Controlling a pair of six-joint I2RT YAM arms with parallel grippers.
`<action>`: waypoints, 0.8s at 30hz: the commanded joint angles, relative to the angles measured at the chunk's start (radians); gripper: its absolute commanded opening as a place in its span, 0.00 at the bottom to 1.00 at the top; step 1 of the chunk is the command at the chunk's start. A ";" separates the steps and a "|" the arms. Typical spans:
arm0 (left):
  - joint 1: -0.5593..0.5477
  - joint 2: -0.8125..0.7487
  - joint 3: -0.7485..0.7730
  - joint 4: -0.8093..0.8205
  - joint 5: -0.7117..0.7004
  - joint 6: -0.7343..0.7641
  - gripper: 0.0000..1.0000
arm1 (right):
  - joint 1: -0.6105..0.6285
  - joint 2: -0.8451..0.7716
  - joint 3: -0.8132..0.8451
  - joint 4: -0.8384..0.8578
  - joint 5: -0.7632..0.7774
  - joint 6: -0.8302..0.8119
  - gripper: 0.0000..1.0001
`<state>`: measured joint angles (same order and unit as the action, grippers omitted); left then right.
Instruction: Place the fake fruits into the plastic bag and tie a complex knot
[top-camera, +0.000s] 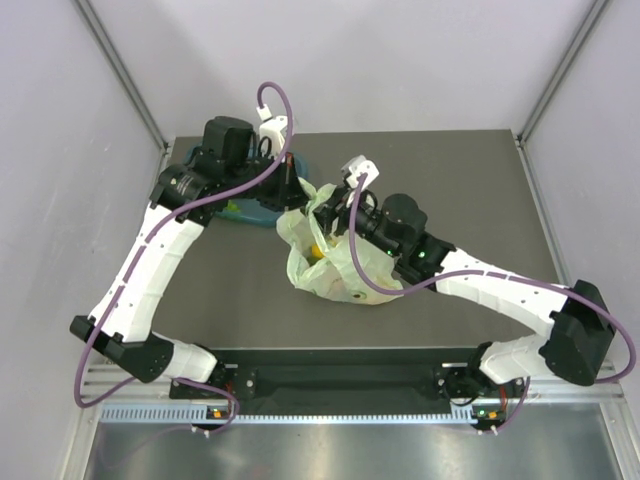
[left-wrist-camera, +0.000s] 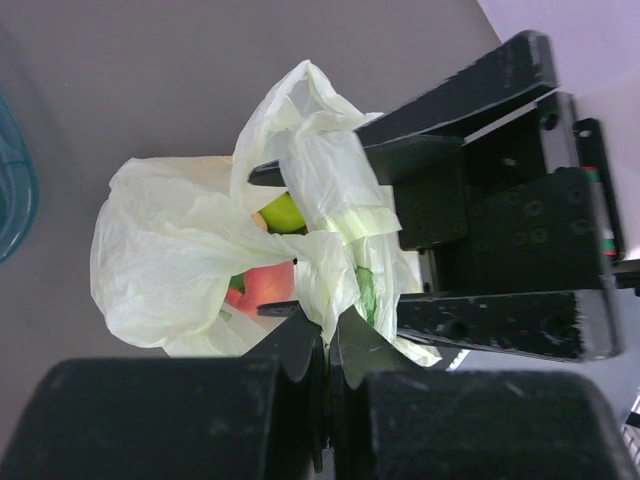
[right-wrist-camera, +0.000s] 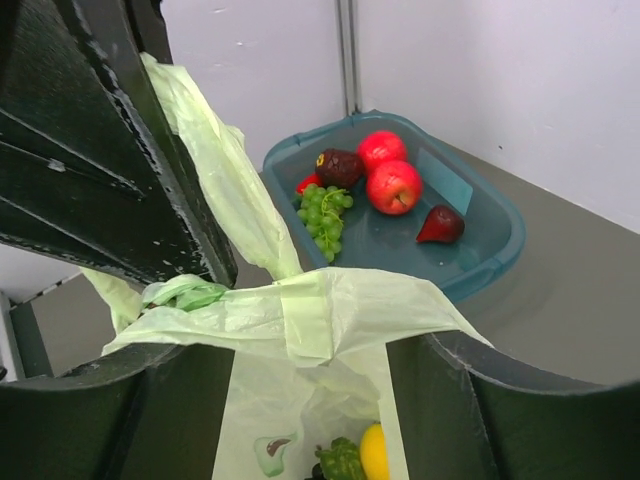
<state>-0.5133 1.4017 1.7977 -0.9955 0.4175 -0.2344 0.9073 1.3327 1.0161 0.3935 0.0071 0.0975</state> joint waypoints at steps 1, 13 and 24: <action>-0.008 -0.033 0.038 -0.003 0.087 -0.002 0.00 | 0.008 0.007 0.030 0.128 0.054 -0.025 0.59; -0.007 -0.046 0.035 -0.011 0.115 -0.003 0.09 | 0.012 -0.021 -0.004 0.257 0.039 -0.027 0.11; 0.018 -0.095 0.094 -0.032 0.035 0.020 0.59 | 0.007 -0.049 -0.031 0.242 0.057 -0.018 0.00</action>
<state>-0.5125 1.3632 1.8404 -1.0214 0.4835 -0.2306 0.9096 1.3354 0.9886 0.5636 0.0502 0.0746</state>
